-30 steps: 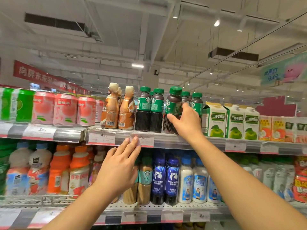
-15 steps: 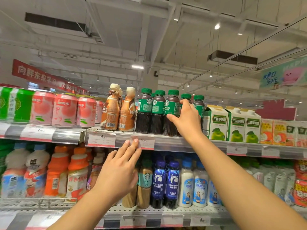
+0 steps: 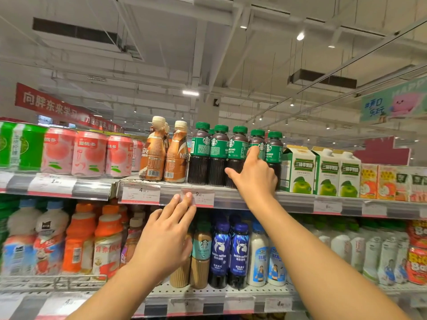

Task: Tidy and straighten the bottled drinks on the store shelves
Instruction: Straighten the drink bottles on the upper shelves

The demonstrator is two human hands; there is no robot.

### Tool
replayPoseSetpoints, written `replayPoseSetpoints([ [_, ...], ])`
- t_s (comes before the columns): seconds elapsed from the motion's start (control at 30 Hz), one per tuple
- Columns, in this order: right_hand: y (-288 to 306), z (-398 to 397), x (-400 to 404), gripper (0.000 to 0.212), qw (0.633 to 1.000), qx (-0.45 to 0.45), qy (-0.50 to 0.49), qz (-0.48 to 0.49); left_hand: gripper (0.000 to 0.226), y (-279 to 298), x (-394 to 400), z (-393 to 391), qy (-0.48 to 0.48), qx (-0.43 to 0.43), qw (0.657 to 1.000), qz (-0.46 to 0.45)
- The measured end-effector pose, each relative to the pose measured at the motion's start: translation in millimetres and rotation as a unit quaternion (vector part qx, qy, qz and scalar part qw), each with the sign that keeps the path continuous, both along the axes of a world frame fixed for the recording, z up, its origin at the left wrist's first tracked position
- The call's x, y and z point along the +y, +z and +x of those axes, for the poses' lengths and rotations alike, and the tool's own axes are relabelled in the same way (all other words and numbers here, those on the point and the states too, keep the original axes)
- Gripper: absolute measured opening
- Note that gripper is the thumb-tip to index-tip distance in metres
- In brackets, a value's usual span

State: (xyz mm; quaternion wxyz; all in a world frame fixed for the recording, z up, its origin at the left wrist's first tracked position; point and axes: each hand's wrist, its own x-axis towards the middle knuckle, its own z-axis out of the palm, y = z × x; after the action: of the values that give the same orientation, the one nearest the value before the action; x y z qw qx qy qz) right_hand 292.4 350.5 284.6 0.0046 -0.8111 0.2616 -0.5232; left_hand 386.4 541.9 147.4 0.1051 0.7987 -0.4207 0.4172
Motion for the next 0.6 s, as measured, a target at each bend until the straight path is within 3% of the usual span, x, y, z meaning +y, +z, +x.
replayPoseSetpoints([
  [0.4, -9, -5, -6, 0.033, 0.998, 0.031, -0.015, -0.048, 0.08, 1, 0, -2, 0.0, -0.001, 1.0, -0.003],
  [0.6, -13, -7, -6, 0.043, 0.998, 0.043, -0.013, -0.037, 0.08, 1, 0, -3, 0.01, -0.008, 1.0, 0.0],
])
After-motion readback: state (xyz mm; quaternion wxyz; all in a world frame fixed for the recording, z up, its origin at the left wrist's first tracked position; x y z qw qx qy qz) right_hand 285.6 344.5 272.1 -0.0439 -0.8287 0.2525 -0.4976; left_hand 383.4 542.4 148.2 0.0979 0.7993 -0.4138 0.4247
